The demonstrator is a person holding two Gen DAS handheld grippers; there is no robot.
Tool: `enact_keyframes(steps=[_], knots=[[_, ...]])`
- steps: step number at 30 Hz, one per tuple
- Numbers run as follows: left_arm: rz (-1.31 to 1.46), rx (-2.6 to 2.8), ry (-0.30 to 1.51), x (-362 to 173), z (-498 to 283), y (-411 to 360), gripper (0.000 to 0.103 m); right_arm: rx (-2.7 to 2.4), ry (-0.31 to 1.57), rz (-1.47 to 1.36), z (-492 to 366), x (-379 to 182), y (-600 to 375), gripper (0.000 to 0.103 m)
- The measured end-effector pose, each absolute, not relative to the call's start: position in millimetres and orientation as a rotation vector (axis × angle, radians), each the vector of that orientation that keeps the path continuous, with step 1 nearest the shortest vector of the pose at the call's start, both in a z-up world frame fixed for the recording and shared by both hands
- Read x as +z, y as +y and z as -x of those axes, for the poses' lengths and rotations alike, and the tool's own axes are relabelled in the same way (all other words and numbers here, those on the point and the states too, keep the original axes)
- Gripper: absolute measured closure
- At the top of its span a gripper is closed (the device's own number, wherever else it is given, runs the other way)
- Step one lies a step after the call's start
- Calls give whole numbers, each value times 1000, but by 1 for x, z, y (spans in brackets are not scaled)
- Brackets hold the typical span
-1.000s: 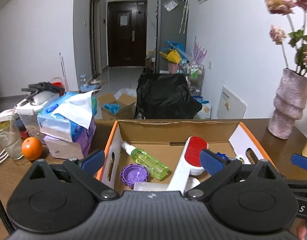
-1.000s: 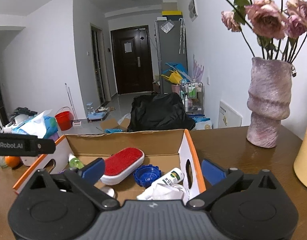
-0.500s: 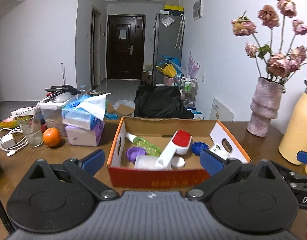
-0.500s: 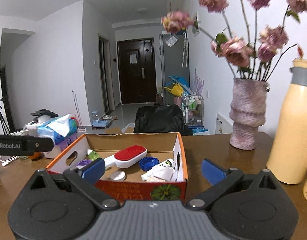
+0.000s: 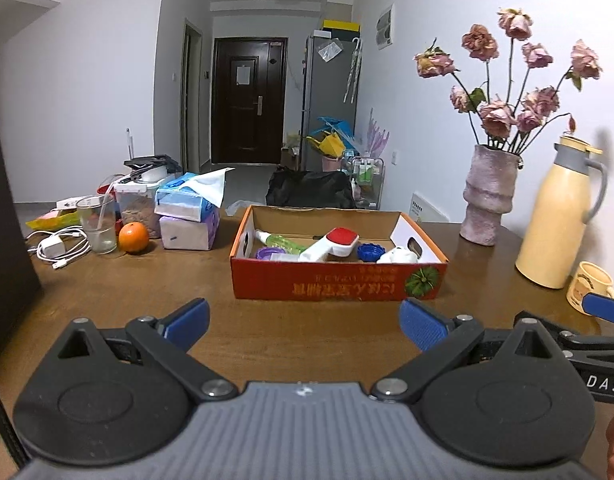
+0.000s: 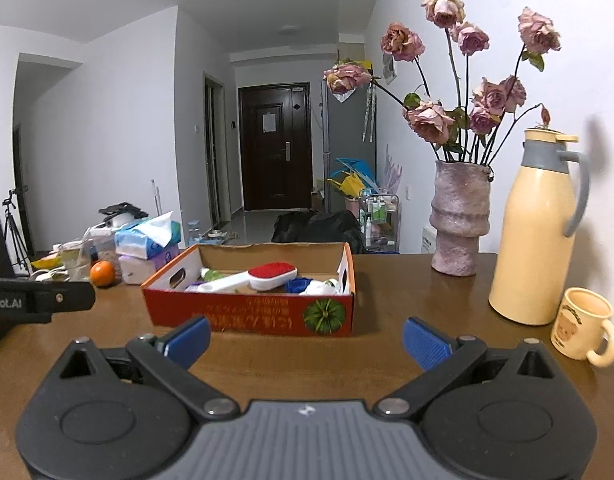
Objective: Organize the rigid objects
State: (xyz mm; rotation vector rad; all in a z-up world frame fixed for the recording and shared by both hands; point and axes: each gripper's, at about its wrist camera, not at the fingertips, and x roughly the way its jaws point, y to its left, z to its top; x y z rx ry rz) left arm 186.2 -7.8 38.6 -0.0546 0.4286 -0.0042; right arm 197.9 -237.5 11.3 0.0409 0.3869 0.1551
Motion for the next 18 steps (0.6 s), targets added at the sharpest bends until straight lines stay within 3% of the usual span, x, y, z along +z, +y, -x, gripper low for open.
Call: enact_keyframes(steps=[18], knots=[[42, -2, 412, 40, -143, -8, 0, 159, 380, -29, -149, 12, -234, 0]])
